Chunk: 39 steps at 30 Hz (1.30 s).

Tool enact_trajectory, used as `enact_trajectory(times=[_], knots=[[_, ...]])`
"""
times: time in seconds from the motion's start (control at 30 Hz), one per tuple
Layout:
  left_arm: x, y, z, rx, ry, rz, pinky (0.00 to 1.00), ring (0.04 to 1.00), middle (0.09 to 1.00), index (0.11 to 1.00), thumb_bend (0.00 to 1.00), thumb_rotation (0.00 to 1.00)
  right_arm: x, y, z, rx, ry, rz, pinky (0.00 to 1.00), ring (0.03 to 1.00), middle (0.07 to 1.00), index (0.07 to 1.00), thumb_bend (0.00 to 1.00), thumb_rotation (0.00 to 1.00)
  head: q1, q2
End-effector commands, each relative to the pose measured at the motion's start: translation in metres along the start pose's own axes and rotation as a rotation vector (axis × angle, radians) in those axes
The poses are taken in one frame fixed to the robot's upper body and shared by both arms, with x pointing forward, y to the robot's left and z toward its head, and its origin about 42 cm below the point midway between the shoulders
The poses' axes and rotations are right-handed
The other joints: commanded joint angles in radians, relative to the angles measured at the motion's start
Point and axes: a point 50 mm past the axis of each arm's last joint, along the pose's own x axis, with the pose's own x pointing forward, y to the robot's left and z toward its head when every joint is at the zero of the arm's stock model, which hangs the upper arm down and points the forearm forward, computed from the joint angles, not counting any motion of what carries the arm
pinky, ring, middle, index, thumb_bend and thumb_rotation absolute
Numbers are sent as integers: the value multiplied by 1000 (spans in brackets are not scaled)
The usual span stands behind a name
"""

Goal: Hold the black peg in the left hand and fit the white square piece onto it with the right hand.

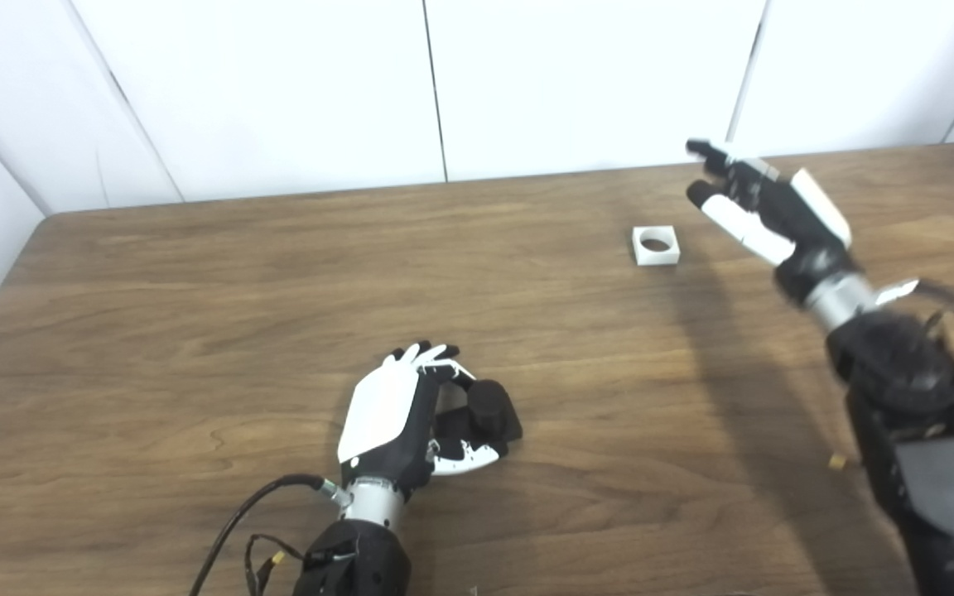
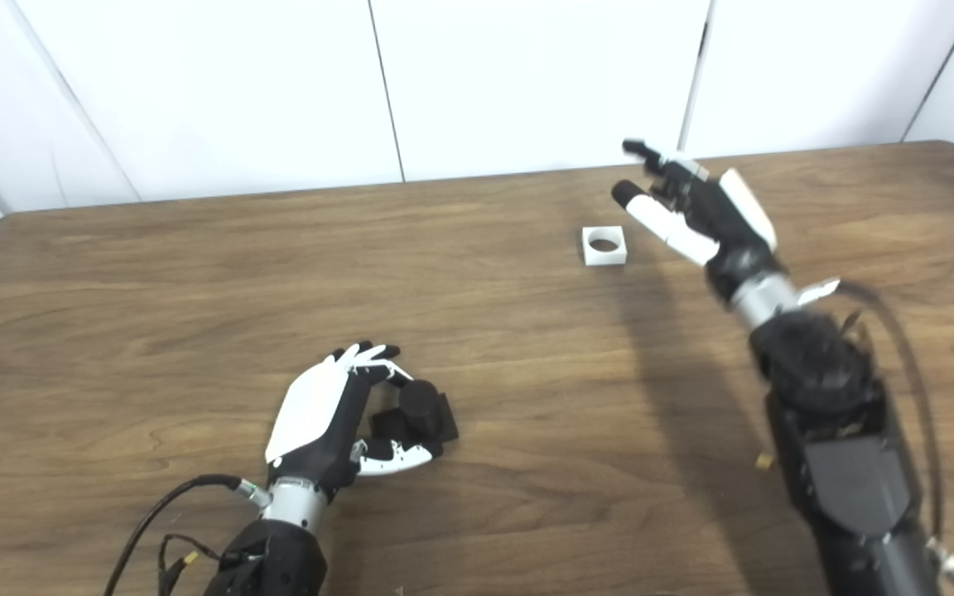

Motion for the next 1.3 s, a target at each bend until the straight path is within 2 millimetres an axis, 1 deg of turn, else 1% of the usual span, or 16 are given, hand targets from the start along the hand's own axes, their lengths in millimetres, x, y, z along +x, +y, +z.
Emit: enact_trajectory(times=[0.0, 0.1, 0.17, 0.3, 0.37, 0.4, 0.47, 0.5, 0.57, 0.6, 0.7, 0.87, 1.1, 1.27], knots=[[0, -11, -4, 17, 12, -57, 985, 961, 875, 491, 518, 75, 21, -18, 20, -177, -35, -22, 902, 936, 914, 793, 779, 383, -7, -1], [1, -11, -4, 12, 11, -54, 969, 960, 875, 491, 519, 74, 36, -28, 23, -315, -24, -11, 885, 931, 919, 767, 817, 351, -13, -2], [1, -11, -4, 10, 13, -54, 965, 959, 874, 491, 519, 73, 46, -32, 24, -370, -19, 1, 858, 928, 924, 751, 840, 311, -13, -2], [0, -11, -5, 2, 8, -59, 924, 958, 878, 491, 518, 74, 71, -40, 26, -509, -21, 43, 814, 931, 917, 722, 883, 258, -22, -6], [0, -12, -6, 6, 6, -60, 922, 960, 879, 491, 518, 74, 78, -41, 24, -561, -16, 67, 821, 946, 921, 716, 884, 247, -22, -6], [0, -12, -6, 9, 5, -60, 910, 955, 877, 491, 517, 74, 83, -41, 23, -597, -8, 81, 858, 958, 930, 717, 884, 256, -22, -6], [0, -13, -5, 7, 7, -61, 918, 957, 877, 491, 517, 74, 88, -40, 22, -645, 1, 101, 914, 971, 938, 717, 889, 247, -21, -7], [0, -13, -5, 8, 7, -61, 920, 958, 877, 491, 517, 74, 90, -40, 21, -654, 1, 108, 926, 974, 939, 717, 891, 244, -21, -7], [-1, -12, -5, 8, 7, -60, 914, 955, 876, 491, 518, 75, 93, -38, 20, -663, 4, 121, 989, 994, 940, 716, 898, 219, -21, -7], [-1, -12, -5, 7, 6, -59, 914, 955, 876, 491, 518, 75, 94, -38, 20, -667, 5, 126, 995, 997, 940, 715, 905, 218, -21, -7], [-1, -11, -5, 7, 4, -57, 915, 958, 878, 491, 517, 75, 97, -36, 19, -677, 3, 140, 1000, 1000, 936, 711, 920, 212, -24, -8], [1, -12, -4, 4, 4, -52, 891, 960, 878, 491, 518, 74, 100, -32, 16, -716, 11, 173, 1000, 1000, 940, 718, 923, 242, -26, -10], [2, -12, -3, -2, 2, -50, 909, 961, 879, 491, 518, 73, 103, -26, 15, -781, 21, 215, 1000, 1000, 945, 699, 929, 274, -29, -8], [3, -13, -1, -1, 1, -47, 899, 958, 880, 491, 518, 74, 102, -21, 14, -801, 41, 244, 1000, 1000, 946, 688, 932, 278, -26, -7]])
